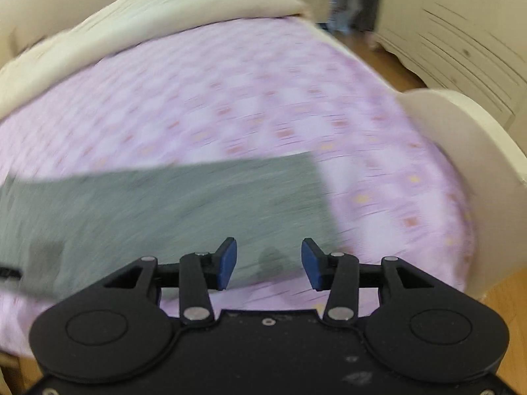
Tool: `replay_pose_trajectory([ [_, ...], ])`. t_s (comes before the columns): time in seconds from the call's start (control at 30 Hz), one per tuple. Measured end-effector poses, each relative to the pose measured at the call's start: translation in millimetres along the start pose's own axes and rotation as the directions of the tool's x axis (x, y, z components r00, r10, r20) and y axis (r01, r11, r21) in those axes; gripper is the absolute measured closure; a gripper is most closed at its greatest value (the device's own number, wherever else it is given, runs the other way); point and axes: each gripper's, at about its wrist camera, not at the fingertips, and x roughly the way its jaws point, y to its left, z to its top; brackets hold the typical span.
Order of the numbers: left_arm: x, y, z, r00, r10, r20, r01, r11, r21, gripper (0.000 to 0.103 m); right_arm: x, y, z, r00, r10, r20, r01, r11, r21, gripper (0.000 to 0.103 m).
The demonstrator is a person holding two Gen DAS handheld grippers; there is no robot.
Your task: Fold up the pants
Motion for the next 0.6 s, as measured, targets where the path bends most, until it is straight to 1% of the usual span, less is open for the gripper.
replay_pose_trajectory([
  [0.1,-18,-23,5,1.0,0.001,0.016,0.0,1.0,-0.019,0.022,17,-30,10,0.999,0.021,-0.035,-0.02,1.0,0.024,0.055],
  [0.2,-34,-49,8,1.0,-0.007,0.03,0.008,1.0,-0.021,0.022,44,-46,19,0.991,0.081,-0.104,-0.079,0.997,0.022,0.054],
  [0.3,-41,-75,12,0.999,-0.023,0.041,0.023,1.0,0.003,0.022,66,-47,18,0.978,0.124,-0.167,-0.127,0.992,-0.004,0.052],
  [0.37,-40,-91,13,0.999,-0.035,0.039,0.034,0.999,0.024,0.022,79,-49,17,0.976,0.139,-0.17,-0.146,0.989,-0.028,0.045],
  [0.47,-37,-114,17,0.998,-0.051,0.037,0.049,0.997,0.056,0.022,89,-50,23,0.971,0.156,-0.179,-0.165,0.986,-0.034,0.038],
  [0.6,-33,-137,26,0.996,-0.079,0.045,0.075,0.994,0.084,0.022,97,-47,33,0.961,0.157,-0.226,-0.163,0.987,-0.007,0.035],
])
